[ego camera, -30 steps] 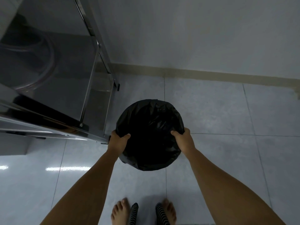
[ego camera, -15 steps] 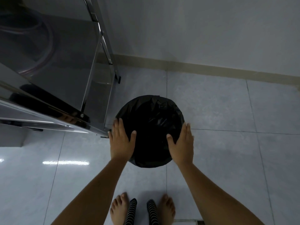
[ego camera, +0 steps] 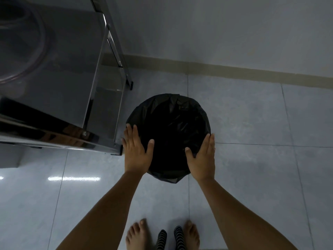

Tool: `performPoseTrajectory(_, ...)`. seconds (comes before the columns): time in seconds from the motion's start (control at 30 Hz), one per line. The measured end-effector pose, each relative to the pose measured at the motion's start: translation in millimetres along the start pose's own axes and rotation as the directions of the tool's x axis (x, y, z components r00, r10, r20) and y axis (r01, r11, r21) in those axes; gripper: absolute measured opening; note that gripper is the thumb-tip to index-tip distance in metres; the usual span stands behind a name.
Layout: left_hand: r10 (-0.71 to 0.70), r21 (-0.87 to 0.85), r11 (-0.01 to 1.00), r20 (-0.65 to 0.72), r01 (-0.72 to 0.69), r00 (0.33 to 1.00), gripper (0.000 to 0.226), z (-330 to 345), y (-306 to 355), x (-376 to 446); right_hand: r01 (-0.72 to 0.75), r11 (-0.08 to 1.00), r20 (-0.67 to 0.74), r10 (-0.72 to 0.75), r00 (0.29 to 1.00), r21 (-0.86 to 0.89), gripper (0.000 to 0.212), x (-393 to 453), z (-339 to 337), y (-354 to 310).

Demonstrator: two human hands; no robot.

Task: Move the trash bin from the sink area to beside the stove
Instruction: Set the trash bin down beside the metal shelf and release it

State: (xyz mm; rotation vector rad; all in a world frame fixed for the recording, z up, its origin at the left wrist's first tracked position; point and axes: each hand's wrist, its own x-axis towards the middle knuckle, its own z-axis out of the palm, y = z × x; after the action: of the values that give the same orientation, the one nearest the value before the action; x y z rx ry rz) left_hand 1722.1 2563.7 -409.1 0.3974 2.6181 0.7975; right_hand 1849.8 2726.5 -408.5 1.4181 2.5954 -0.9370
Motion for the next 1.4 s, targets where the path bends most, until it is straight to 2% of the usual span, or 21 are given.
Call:
performPoseTrajectory(0.23, -0.002, 0.016, 1.0, 0.009, 0.002, 1.0, 0.09, -6, 11, 40, 0.023, 1.0, -0.075, -0.023, 0.997, -0.003, 0.093, 41, 1, -21)
performPoseTrajectory(0.5, 0.026, -0.03, 0.999, -0.099, -0.03, 0.995, 0.084, -4, 37, 93, 0.089, 0.996, -0.117, -0.091, 0.989, -0.029, 0.089, 102, -1, -37)
performPoseTrajectory(0.67, 0.047, -0.021, 0.999, -0.114, -0.05, 0.992, 0.082, -2, 48, 123, 0.118, 0.992, -0.108, -0.122, 0.987, -0.038, 0.089, 140, -7, -45)
performPoseTrajectory(1.03, -0.031, -0.133, 0.991, -0.176, 0.007, 0.984, 0.085, 1, 80, 183, 0.193, 0.978, -0.11, -0.2, 0.974, -0.073, 0.09, 208, -17, -58)
performPoseTrajectory(1.2, -0.032, -0.149, 0.989, -0.138, 0.011, 0.99, 0.089, -1, 86, 201, 0.197, 0.975, -0.067, -0.204, 0.977, -0.102, 0.092, 228, -21, -63)
performPoseTrajectory(1.3, -0.051, -0.128, 0.991, -0.051, 0.044, 0.997, 0.092, -5, 87, 209, 0.192, 0.977, 0.012, -0.192, 0.981, -0.093, 0.094, 234, -29, -66)
performPoseTrajectory(1.33, -0.055, -0.081, 0.995, 0.006, 0.055, 0.998, 0.093, -9, 85, 211, 0.18, 0.98, 0.048, -0.177, 0.983, -0.081, 0.094, 234, -33, -68)
performPoseTrajectory(1.4, -0.049, 0.133, 0.991, 0.117, 0.034, 0.992, 0.09, -21, 86, 211, 0.137, 0.988, 0.133, -0.127, 0.983, -0.065, 0.089, 231, -47, -73)
